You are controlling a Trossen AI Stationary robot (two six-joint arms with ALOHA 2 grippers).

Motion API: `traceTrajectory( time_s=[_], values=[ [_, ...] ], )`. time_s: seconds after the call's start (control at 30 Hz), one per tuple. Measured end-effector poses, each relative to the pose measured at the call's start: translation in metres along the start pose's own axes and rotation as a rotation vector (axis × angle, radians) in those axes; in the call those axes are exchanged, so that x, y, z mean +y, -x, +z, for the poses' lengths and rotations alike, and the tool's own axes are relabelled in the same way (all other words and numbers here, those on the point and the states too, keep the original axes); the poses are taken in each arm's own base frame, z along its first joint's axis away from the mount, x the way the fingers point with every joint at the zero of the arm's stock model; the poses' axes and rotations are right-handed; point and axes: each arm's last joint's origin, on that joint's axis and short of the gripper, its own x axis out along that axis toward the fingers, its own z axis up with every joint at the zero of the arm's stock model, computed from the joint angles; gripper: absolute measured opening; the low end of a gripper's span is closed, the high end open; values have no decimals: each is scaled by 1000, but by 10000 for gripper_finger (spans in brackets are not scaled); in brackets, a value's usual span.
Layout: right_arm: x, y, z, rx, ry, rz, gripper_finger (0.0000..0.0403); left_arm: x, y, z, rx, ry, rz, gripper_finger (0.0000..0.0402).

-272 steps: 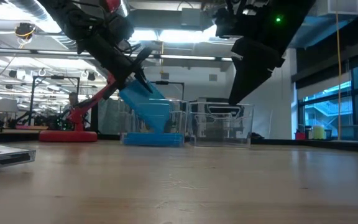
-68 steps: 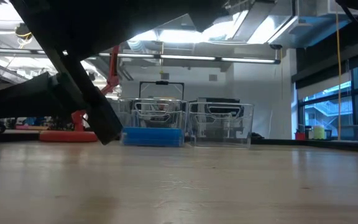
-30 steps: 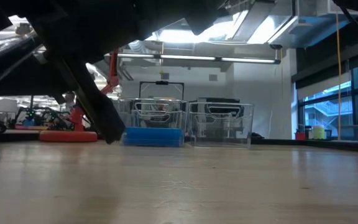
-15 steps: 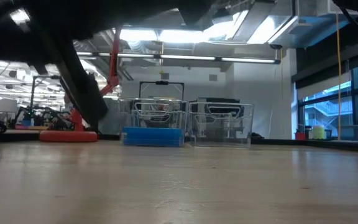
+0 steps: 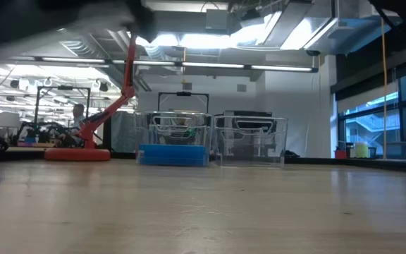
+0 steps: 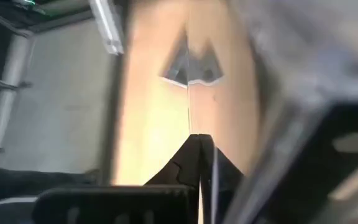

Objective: Pick & place jewel cases by type
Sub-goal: Put the middle black CD case into the right transparent bin

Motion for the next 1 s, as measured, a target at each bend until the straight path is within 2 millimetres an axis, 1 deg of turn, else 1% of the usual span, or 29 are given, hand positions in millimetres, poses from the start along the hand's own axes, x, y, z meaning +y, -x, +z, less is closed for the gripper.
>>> traceTrajectory(
  time_s=[0.17,0.23,0.33,0.53,0.6,0.63,0.7,0.8,1.0],
  values=[
    [-21,41,0,114,19,-158,21,-1,3,9,-76,-21,-26,157],
    [-28,61,-2,170,36,-250,21,-2,5,11,-93,-39,-37,157],
    [-37,91,-2,202,55,-395,21,-2,5,13,-138,-75,-53,157],
    [-59,135,-11,345,81,-687,21,-5,0,22,-305,-90,-84,157],
    [-68,144,-12,374,90,-776,21,-6,-3,27,-364,-109,-81,157],
    [-73,144,-11,362,94,-804,21,-7,-5,29,-385,-113,-75,157],
    [-83,148,-8,369,111,-816,21,-8,-9,34,-416,-112,-58,157],
    [-99,159,-3,371,112,-857,21,-9,-15,41,-455,-92,-36,157],
    [-144,177,6,386,75,-954,21,-10,-23,51,-506,-98,6,157]
  ],
)
